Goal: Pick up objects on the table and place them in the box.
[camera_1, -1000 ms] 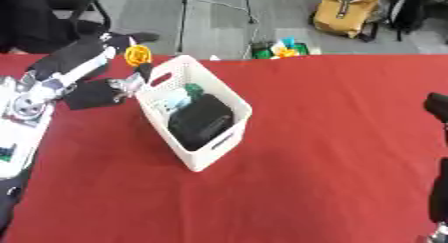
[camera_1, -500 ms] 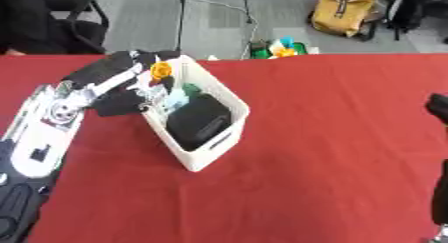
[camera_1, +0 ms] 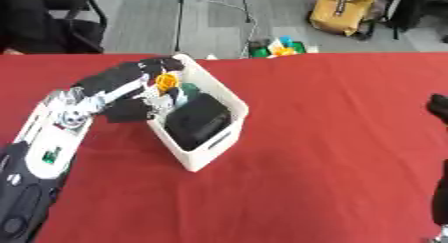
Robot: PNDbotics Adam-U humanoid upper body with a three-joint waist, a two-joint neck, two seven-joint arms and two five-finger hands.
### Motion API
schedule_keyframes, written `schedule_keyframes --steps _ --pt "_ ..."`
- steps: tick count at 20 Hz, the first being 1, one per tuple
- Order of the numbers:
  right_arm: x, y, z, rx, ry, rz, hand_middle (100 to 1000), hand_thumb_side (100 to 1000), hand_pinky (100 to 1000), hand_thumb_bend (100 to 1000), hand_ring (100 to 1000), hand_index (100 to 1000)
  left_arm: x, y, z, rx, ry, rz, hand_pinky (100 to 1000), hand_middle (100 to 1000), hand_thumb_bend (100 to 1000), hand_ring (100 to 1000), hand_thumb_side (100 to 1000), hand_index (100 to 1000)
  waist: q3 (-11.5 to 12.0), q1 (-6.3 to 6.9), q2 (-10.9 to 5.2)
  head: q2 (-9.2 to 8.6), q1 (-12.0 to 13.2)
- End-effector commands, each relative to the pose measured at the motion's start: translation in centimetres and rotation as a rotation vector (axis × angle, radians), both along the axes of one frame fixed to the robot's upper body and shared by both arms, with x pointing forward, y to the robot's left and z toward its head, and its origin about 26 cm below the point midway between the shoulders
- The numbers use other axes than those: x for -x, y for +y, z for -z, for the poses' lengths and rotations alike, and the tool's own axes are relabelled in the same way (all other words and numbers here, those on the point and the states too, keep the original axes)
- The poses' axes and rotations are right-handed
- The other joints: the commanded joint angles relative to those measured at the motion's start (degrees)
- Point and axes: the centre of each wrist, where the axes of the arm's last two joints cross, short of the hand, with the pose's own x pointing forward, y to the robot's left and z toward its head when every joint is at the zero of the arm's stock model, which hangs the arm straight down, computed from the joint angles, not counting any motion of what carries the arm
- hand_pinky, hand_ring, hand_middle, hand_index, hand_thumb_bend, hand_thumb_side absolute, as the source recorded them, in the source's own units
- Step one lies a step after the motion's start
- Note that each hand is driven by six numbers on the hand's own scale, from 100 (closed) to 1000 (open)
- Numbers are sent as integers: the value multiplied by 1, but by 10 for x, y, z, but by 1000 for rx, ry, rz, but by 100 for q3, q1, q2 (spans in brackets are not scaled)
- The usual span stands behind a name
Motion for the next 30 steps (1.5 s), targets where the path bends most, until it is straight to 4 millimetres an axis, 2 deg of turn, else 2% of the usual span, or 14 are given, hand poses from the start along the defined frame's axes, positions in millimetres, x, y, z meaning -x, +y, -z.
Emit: schedule_keyframes --steps 1,14,30 --pt "2 -1 -9 18 -33 -11 652 955 782 100 752 761 1 -5 -13 -14 -40 11 1000 1000 100 1000 1000 1000 -3 -13 -101 -53 15" --pt "3 -1 -8 21 -31 -11 652 955 783 100 753 761 0 -7 -13 -6 -66 22 1000 1000 100 1000 1000 1000 -27 -11 -95 -85 17" --pt "3 -1 -8 23 -25 -15 652 951 784 100 753 762 1 -7 -25 33 -103 55 1000 1000 100 1000 1000 1000 -26 2 -108 -91 1"
